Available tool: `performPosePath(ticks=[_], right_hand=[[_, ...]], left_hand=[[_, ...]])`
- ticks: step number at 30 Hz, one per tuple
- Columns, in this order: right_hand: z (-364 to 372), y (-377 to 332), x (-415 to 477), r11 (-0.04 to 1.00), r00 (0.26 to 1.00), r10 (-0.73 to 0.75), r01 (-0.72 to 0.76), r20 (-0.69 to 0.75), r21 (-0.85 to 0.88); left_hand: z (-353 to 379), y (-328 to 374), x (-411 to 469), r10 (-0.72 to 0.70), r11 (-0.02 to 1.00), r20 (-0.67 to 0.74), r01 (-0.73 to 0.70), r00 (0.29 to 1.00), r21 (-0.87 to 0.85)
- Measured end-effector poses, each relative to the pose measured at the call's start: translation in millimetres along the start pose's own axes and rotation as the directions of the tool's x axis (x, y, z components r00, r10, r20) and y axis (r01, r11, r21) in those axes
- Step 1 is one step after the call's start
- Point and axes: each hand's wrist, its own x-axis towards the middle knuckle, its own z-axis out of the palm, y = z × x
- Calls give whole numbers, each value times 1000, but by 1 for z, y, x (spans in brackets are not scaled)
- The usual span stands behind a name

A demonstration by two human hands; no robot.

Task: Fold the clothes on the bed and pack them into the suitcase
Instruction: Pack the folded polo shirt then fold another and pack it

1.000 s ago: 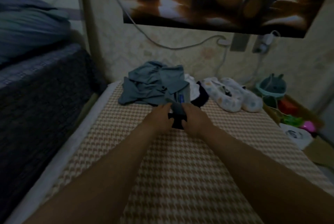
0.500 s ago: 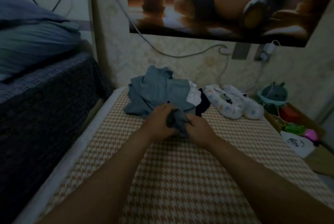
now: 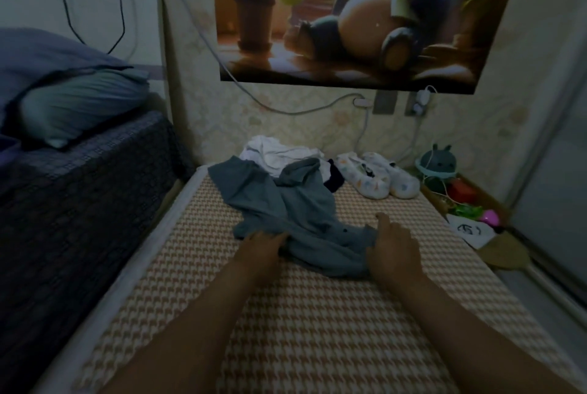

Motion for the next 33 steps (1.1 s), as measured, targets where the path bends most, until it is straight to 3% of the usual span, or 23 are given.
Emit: performPosePath(ticks=[1,3,5,6,8,11,14,17,21,24,26,29,31,33], right_hand=[[5,2,2,997,999,-52,51,-15,-56],[10,-3,7,963,961,-267,268,-74,-7],[8,-18,5,867,886,-463,448,18,219],[10,-25,2,828,852,-513,458,107,325],[16,-37,-4,847,793,-513,404,329,346],[30,-40,5,903,809,-420,418,411,101],[31,-42,13,896,777,-440,348,450,276],[21,-46,6,844,736,-508,322,447,429],[17,-44,-4,852,732,-510,358,452,381],[11,-45,-7,862,746,-505,455,433,222],[0,-47,-5,852,805,-506,523,310,30],[-3,-41,0,855,882,-455,472,127,-216],[-2,-36,-1,850,879,-459,477,129,-223],[-5,-37,-8,804,790,-559,591,253,-67]], left_hand=[[2,-1,1,-12,1000,-7,12,1000,12],[3,-1,6,-47,998,-3,47,999,38],[4,2,12,-40,995,-1,39,999,88],[6,3,16,-25,993,-5,25,1000,116],[11,4,23,14,988,2,-15,1000,151],[18,0,31,78,984,-6,-76,997,163],[13,-1,31,80,996,46,-82,996,41],[-7,-9,18,104,995,90,-103,991,-8],[-49,-21,-12,110,994,31,-110,993,12],[-72,1,-39,-40,990,275,0,961,143],[-74,24,-53,-33,999,424,12,905,51],[-61,46,-58,105,983,466,-20,879,-184],[-59,45,-57,122,976,504,-10,855,-219],[-59,36,-54,79,996,569,-39,819,-81]])
